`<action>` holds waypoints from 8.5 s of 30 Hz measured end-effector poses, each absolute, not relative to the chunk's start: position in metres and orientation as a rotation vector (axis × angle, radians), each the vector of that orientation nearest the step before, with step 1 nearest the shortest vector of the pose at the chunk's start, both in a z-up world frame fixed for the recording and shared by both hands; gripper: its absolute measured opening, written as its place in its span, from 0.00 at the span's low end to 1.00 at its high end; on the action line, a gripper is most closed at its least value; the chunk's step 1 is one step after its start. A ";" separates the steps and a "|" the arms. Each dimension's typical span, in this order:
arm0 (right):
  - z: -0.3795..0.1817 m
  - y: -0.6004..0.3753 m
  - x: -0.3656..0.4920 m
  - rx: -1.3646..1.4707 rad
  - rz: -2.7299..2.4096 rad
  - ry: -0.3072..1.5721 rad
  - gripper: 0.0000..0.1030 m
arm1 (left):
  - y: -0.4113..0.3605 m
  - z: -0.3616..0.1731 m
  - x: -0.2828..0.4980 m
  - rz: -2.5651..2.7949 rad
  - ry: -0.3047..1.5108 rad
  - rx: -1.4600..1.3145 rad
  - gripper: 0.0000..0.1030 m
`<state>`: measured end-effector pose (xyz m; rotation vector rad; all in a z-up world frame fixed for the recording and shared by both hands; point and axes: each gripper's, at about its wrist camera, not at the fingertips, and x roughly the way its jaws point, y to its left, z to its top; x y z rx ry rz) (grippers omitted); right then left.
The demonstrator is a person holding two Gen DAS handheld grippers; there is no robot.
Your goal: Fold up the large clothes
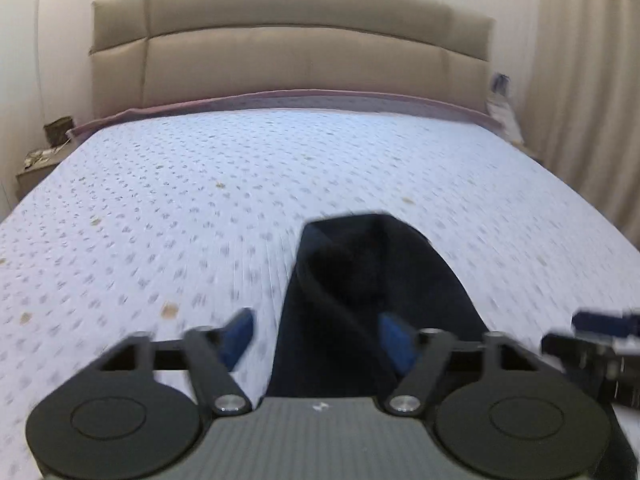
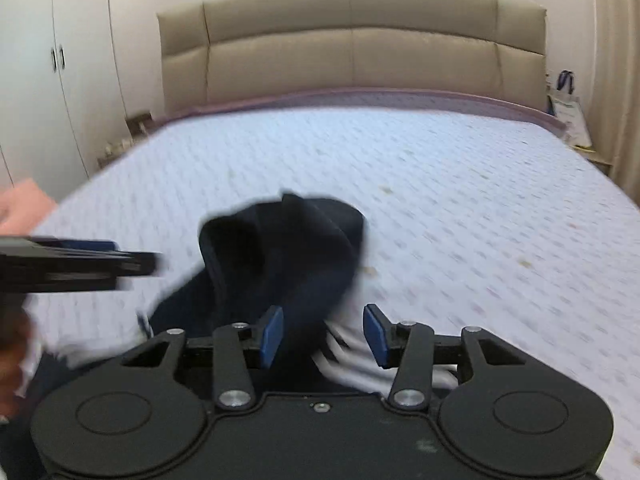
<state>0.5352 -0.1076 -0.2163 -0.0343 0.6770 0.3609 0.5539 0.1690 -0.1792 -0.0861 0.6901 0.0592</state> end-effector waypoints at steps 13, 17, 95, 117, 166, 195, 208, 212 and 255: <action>-0.280 -0.013 0.658 -0.032 0.224 0.850 0.36 | 0.240 -0.265 0.667 0.030 0.877 -0.416 0.10; -0.270 -0.041 0.647 -0.054 0.169 0.793 0.10 | 0.252 -0.242 0.642 0.075 0.808 -0.376 0.07; -0.207 -0.174 0.362 0.345 0.514 1.011 0.79 | 0.148 -0.139 0.278 -0.017 0.826 -0.458 0.63; -0.134 -0.193 0.326 0.183 0.445 1.002 0.67 | 0.125 -0.161 0.274 -0.138 0.822 -0.731 0.29; -0.214 -0.186 0.235 -0.106 0.611 1.052 0.50 | 0.121 -0.183 0.134 0.130 1.018 -0.469 0.35; -0.242 -0.371 0.067 0.130 0.066 1.275 0.67 | 0.132 -0.206 -0.063 0.170 1.171 -0.605 0.63; -0.250 -0.352 0.066 0.112 0.157 1.302 0.48 | 0.136 -0.236 -0.078 0.117 1.156 -0.770 0.51; -0.244 -0.347 0.069 0.131 0.182 1.285 0.14 | 0.123 -0.230 -0.069 0.127 1.170 -0.665 0.18; -0.234 -0.276 0.170 -0.128 0.429 1.422 0.19 | 0.093 -0.183 0.123 0.111 1.065 -0.446 0.48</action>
